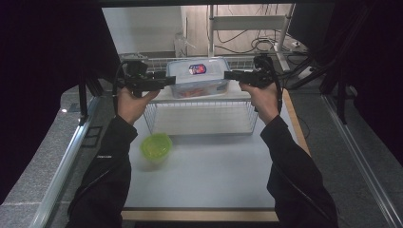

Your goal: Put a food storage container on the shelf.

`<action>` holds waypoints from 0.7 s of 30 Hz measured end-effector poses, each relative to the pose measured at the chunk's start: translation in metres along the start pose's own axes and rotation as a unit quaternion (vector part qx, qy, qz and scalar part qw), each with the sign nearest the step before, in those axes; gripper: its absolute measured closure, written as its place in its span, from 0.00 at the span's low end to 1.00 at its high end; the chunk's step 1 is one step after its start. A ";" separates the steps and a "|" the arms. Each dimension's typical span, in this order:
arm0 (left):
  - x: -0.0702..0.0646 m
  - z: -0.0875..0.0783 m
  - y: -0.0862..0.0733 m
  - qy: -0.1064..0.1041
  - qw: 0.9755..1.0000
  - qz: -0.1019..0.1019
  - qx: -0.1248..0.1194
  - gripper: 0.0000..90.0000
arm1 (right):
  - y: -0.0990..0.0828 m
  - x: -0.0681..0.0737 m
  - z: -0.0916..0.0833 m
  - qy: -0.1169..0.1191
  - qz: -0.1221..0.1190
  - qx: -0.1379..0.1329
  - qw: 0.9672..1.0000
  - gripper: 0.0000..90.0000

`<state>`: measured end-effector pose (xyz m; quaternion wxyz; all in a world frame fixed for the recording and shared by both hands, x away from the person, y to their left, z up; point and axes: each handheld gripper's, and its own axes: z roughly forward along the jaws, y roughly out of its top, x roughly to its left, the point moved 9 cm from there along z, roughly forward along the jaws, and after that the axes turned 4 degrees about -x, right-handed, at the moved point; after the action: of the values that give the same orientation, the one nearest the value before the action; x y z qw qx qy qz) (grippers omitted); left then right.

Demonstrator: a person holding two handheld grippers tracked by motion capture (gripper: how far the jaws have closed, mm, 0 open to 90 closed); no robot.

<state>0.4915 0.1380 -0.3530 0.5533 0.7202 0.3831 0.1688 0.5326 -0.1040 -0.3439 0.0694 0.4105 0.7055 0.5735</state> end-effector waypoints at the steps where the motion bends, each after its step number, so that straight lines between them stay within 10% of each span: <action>1: -0.001 -0.002 -0.001 -0.001 1.000 0.000 -0.002 0.48 | 0.000 0.001 -0.001 -0.002 -0.004 0.000 1.000 0.56; 10: -0.023 -0.024 -0.025 -0.015 0.999 0.018 -0.031 0.72 | -0.013 0.010 -0.021 -0.021 -0.069 -0.025 0.997 0.77; 21: -0.024 0.001 -0.040 0.005 1.000 0.023 0.001 0.91 | -0.043 0.019 0.001 -0.025 -0.120 0.019 0.992 0.99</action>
<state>0.4619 0.1239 -0.3861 0.5464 0.7286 0.3695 0.1848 0.4998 -0.0910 -0.3744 0.1474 0.3379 0.7584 0.5375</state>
